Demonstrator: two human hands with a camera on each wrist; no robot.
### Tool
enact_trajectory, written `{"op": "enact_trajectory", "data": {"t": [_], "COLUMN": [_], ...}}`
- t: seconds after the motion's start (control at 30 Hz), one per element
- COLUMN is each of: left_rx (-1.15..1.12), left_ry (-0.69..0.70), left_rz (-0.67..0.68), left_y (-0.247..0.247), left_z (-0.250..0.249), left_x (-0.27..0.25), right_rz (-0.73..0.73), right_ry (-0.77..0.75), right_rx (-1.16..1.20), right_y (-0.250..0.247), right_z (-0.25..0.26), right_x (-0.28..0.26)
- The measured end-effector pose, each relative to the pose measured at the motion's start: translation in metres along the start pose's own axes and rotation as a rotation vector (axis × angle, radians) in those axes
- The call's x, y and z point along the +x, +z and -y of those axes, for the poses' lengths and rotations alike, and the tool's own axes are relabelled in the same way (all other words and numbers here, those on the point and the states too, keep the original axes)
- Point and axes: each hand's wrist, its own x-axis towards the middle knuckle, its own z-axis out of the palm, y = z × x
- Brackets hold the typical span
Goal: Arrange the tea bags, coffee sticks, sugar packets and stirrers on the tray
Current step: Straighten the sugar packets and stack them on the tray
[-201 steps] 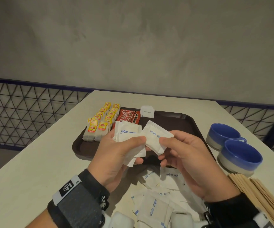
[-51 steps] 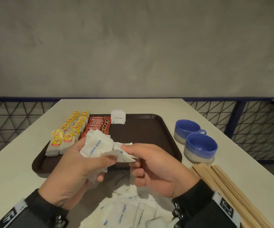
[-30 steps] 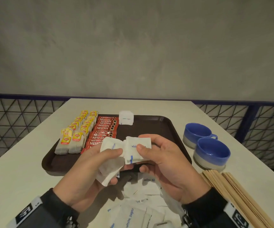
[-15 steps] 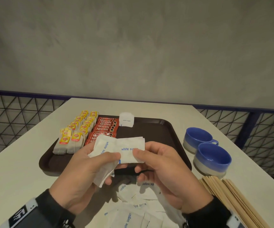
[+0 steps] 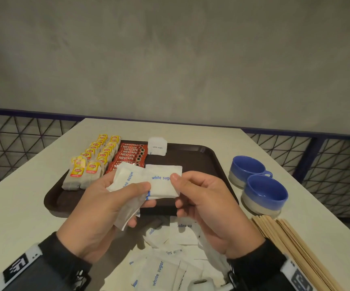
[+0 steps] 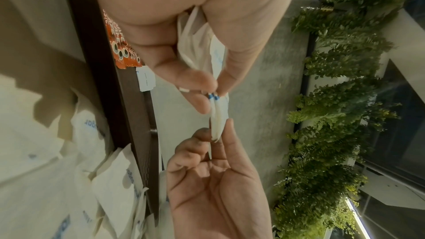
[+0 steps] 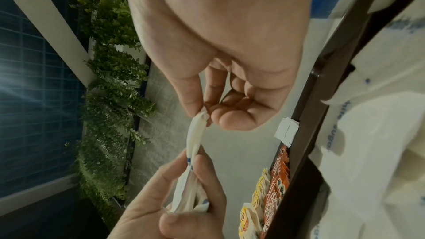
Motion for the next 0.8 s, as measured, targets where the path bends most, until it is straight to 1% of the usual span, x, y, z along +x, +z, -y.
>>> {"op": "enact_trajectory", "data": {"t": [0.23, 0.4, 0.6, 0.7, 0.8], "left_rx": [-0.014, -0.047, -0.101, -0.107, -0.070], "left_ry": [0.013, 0.011, -0.030, -0.056, -0.046], "left_rz": [-0.003, -0.006, -0.052, -0.018, 0.027], "left_y": [-0.0030, -0.0039, -0.0063, -0.0047, -0.0022], "left_z": [0.0033, 0.0033, 0.0011, -0.0016, -0.0013], "left_x": [0.0022, 0.0023, 0.0038, 0.0016, -0.0004], "right_rz": [0.077, 0.051, 0.044, 0.049, 0.058], "right_ry": [0.017, -0.006, 0.004, 0.018, 0.017], "right_rx": [-0.007, 0.006, 0.102, 0.099, 0.060], "right_y": [-0.0007, -0.0010, -0.0041, -0.0040, -0.0026], "right_z": [-0.0006, -0.0027, -0.0014, -0.0008, -0.0015], "right_x": [0.0001, 0.0012, 0.0016, 0.0013, 0.0011]}}
